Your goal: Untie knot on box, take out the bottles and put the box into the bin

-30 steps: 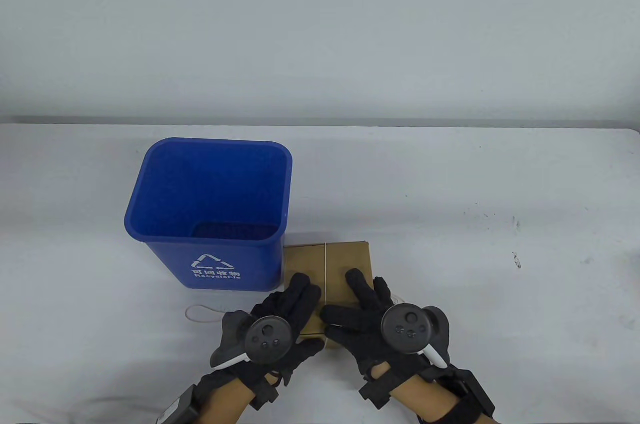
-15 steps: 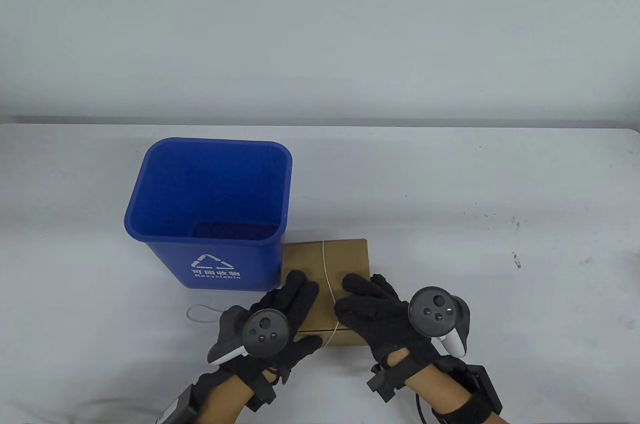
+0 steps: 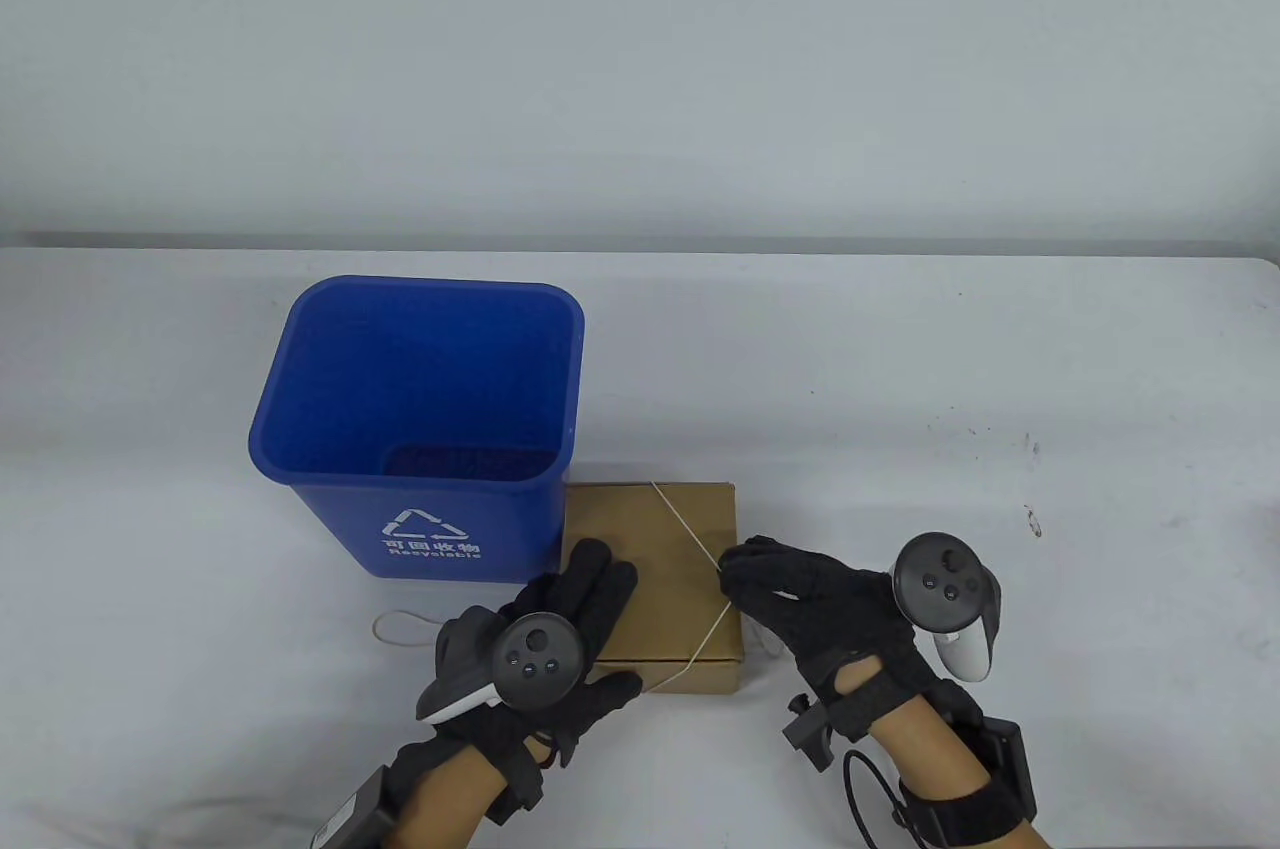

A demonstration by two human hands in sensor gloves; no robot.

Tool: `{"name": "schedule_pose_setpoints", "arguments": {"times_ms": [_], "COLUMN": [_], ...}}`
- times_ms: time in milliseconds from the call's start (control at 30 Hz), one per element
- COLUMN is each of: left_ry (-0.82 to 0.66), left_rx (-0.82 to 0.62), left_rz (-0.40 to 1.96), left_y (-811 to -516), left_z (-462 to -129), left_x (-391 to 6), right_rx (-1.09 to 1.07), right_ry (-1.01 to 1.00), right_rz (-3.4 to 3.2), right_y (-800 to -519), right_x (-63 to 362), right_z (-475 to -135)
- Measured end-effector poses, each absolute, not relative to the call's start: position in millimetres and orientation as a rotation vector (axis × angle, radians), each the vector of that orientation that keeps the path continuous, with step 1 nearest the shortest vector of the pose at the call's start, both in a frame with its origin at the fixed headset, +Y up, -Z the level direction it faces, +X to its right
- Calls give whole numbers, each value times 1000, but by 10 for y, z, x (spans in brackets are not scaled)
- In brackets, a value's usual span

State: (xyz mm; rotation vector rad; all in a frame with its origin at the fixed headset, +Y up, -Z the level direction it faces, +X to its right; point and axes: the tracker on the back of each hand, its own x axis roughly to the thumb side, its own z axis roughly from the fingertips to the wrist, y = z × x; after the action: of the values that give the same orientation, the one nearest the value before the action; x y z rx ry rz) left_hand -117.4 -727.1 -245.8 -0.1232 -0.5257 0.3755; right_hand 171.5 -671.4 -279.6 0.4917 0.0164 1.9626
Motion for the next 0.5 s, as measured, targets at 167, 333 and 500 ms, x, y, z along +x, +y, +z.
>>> {"name": "schedule_pose_setpoints", "arguments": {"times_ms": [167,333,500], "left_ry": [-530,-529,-527], "left_rx": [-127,-134,-133], "left_rz": [380,381,381], "left_y": [-7273,-7274,-7275], "left_z": [-2460,-2459,-2459], "left_x": [-1176,-1174,-1173], "right_rx": [439,310,193], "right_ry": [-105,-245,-285], "right_rz": [1966,2062,2167], "right_y": [-6559,-6514,-6567], "right_x": [1965,2276,2406], "right_z": [-2823,-2905,-2964]}}
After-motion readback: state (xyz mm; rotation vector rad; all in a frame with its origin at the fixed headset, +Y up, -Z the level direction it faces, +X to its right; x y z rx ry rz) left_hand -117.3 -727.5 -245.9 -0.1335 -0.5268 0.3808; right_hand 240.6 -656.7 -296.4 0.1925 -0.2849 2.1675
